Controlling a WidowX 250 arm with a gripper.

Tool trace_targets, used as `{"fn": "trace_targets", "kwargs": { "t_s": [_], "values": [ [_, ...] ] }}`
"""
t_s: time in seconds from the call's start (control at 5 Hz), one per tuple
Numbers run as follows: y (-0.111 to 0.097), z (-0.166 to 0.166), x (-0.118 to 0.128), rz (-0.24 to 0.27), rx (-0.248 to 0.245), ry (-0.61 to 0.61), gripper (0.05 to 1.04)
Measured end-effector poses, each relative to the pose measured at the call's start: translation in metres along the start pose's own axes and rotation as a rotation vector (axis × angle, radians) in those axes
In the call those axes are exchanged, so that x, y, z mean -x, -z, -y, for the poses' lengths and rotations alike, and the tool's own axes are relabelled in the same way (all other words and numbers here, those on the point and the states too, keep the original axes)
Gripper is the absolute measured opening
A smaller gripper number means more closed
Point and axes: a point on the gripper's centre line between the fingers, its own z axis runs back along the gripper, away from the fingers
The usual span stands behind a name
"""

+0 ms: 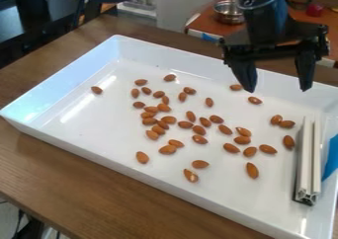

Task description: Sweep into pile

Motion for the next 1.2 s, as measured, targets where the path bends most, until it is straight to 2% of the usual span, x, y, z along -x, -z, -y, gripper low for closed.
{"fn": "trace_targets", "kwargs": {
  "t_s": [0.2, 0.6, 1.2],
  "values": [
    [0.017, -0.010, 0.013, -0.060, -0.032, -0.014, 1.000],
    [0.030, -0.004, 0.028, -0.113, -0.081, -0.015, 1.000],
    [0.043, 0.008, 0.039, -0.127, -0.118, -0.020, 1.000]
  ]
}}
